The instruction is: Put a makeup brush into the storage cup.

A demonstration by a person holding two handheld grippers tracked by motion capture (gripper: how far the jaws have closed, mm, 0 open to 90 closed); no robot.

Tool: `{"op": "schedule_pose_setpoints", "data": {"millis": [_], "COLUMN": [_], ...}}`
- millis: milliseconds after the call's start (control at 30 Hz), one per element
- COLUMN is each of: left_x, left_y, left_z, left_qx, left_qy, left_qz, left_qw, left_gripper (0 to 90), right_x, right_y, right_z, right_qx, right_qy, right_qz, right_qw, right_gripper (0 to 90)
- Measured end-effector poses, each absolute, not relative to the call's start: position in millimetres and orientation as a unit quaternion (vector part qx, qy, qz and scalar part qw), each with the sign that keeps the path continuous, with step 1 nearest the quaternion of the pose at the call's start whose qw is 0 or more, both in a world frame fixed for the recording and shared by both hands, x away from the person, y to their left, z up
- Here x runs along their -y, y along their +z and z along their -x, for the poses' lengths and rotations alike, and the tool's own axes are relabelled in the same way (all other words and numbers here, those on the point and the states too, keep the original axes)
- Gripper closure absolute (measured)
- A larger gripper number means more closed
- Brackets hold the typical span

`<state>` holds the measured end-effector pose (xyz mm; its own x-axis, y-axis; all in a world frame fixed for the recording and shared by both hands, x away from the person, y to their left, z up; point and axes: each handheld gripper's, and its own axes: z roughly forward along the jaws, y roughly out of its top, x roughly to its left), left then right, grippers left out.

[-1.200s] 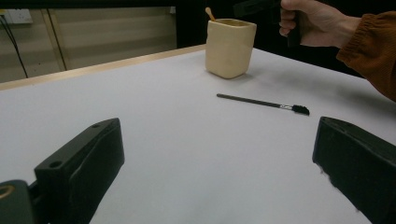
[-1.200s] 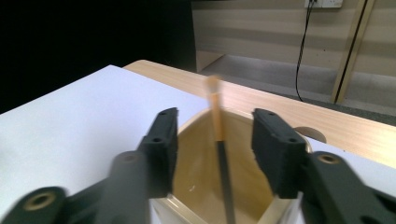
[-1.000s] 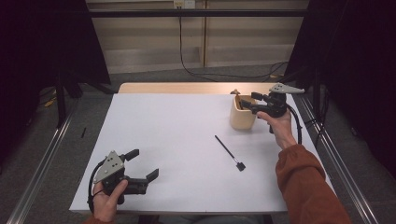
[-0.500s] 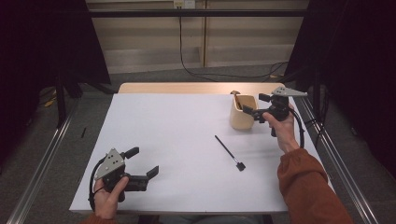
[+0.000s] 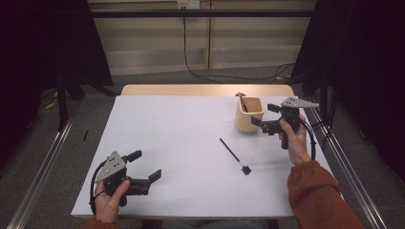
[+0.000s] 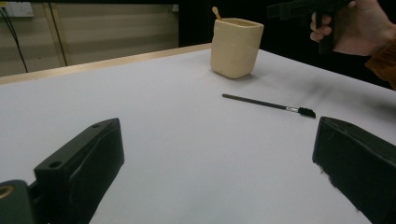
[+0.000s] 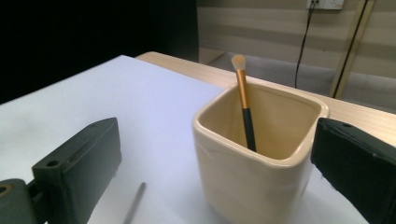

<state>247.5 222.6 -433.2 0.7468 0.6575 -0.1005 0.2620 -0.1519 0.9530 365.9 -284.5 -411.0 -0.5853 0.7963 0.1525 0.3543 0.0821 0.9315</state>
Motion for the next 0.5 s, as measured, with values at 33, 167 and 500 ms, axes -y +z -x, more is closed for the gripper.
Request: {"op": "schedule_pose_setpoints", "data": {"millis": [33,167,500], "left_x": [-223,-225,-227], "left_y": [-432,-432,-429], "left_z": [-248,-248,-244], "left_qx": [-0.31,-0.311,-0.313], "left_qy": [0.171,0.178,0.187], "left_qz": [-0.738,-0.736,-0.733], "left_qw": [0.574,0.574,0.574], "left_gripper": [2.0,2.0,2.0], "right_x": [285,285,294], "right_y": [-410,-410,-412], "right_z": [-364,-354,-326], "right_qx": [-0.709,-0.706,-0.697], "right_qy": [0.543,0.549,0.557], "right_qz": [-0.402,-0.4,-0.408], "right_qw": [0.202,0.198,0.194], "right_gripper": [1.3,1.4,1.6]}}
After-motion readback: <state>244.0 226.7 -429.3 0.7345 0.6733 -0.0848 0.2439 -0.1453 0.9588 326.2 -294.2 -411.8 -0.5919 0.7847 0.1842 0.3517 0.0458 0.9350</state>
